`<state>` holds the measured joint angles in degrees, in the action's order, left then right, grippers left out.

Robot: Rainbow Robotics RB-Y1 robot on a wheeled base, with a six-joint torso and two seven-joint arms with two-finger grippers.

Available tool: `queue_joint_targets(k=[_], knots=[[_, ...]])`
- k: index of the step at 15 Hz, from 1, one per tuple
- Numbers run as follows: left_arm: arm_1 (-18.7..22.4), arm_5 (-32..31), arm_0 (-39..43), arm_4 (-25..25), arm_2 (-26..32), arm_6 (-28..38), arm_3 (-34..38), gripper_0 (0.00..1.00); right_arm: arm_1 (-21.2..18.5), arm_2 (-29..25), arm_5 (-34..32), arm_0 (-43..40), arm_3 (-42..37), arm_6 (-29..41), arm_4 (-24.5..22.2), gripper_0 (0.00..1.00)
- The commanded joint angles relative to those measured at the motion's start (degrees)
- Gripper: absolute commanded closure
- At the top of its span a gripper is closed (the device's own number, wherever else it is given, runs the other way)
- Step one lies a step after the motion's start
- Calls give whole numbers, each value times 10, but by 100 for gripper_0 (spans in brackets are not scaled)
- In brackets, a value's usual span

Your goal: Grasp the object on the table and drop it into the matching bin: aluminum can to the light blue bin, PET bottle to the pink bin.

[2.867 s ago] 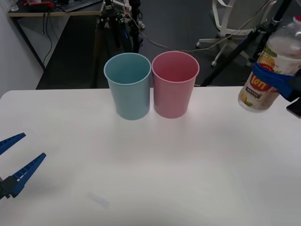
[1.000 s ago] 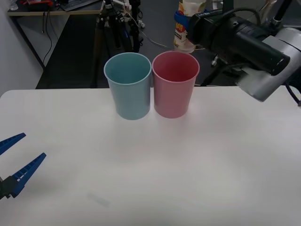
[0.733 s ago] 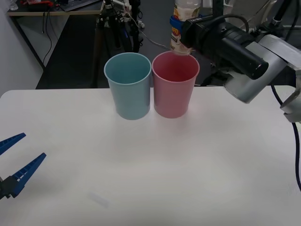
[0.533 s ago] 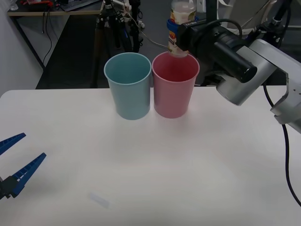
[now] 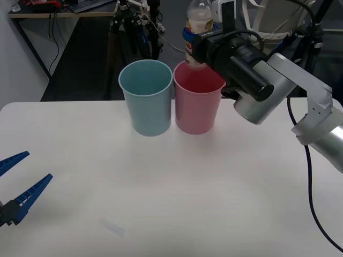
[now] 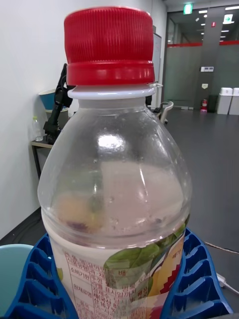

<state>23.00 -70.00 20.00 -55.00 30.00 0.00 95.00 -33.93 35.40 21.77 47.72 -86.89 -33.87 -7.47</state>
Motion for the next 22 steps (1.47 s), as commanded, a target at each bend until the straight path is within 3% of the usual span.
queue_joint_targets(k=[1,2,3,16,22], knots=[[0,0,0,0,0,0,0,0,-1,0,-1,-1,1,2,0,80],[0,0,0,0,0,0,0,0,-1,0,-1,-1,0,2,-1,13],[0,0,0,0,0,0,0,0,-1,0,-1,-1,0,3,-1,0],[0,0,0,0,0,0,0,0,-3,0,-1,-2,-5,2,-4,0],[0,0,0,0,0,0,0,0,-61,0,-1,-26,-84,6,19,0]])
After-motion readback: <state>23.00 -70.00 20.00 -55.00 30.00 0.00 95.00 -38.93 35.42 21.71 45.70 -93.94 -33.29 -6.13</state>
